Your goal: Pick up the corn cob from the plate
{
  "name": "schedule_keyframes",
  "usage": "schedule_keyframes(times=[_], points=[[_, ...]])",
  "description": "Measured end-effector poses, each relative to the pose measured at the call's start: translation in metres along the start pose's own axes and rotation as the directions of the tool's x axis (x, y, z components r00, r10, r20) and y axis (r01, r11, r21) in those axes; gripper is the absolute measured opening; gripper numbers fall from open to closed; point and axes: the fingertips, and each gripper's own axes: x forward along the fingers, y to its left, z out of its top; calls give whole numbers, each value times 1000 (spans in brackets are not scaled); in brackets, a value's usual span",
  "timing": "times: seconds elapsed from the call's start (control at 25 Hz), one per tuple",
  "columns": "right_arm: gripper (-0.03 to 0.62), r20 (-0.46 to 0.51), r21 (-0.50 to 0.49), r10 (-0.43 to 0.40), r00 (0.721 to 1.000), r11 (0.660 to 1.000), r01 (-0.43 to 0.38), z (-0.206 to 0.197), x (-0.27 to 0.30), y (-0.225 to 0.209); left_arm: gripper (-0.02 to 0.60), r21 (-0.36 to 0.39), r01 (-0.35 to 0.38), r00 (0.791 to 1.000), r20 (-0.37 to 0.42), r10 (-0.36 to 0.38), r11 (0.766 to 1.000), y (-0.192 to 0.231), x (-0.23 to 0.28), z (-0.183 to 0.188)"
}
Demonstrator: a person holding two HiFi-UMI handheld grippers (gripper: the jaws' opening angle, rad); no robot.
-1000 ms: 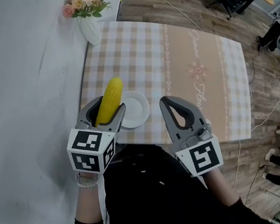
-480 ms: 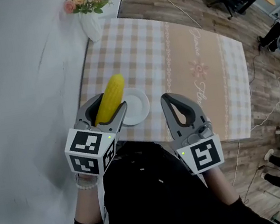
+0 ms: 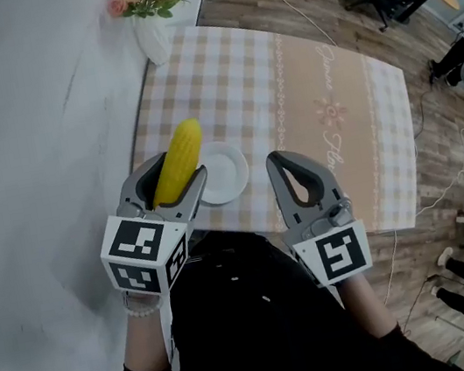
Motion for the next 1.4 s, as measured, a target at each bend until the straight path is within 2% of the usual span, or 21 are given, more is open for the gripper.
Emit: schedule_keyframes(times=[1.4], points=[[43,-16,-22,18,1000,1000,-18,-1,8,8,253,14,-7,1000,-15,7,1000,6,-1,-6]])
